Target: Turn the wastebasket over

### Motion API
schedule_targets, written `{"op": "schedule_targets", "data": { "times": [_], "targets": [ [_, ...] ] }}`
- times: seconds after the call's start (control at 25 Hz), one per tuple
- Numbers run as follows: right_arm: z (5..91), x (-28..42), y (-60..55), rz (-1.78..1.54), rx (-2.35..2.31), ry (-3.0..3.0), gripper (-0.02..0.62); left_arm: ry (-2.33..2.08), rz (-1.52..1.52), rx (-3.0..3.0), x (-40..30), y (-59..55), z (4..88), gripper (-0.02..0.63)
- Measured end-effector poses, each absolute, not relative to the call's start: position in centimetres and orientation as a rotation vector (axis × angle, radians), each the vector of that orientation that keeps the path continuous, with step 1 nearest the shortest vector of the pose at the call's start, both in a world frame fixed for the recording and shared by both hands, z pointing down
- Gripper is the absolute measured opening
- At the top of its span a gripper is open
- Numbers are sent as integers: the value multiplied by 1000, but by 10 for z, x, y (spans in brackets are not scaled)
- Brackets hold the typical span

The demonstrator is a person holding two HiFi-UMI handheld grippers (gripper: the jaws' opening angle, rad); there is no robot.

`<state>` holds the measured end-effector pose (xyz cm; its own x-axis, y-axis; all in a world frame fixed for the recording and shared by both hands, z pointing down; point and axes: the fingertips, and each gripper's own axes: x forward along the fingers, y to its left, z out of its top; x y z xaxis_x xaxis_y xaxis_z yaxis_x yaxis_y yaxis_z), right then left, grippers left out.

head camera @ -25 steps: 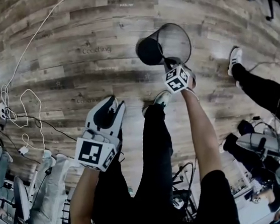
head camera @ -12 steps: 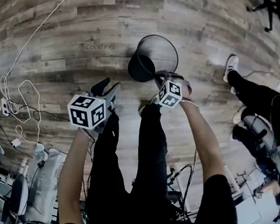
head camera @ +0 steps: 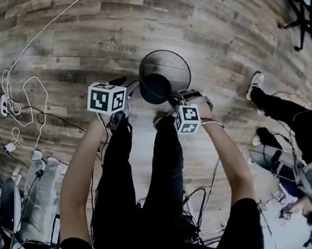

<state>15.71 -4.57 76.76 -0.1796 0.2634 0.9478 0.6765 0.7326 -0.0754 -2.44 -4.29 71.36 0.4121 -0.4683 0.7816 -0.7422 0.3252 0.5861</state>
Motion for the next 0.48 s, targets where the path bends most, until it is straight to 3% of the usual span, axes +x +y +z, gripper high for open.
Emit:
{"op": "schedule_targets", "data": {
  "times": [0.48],
  "targets": [
    [711, 130, 26, -763, -1083, -1655, 51, -1160, 374, 1109, -60, 30, 765, 238]
  ]
}}
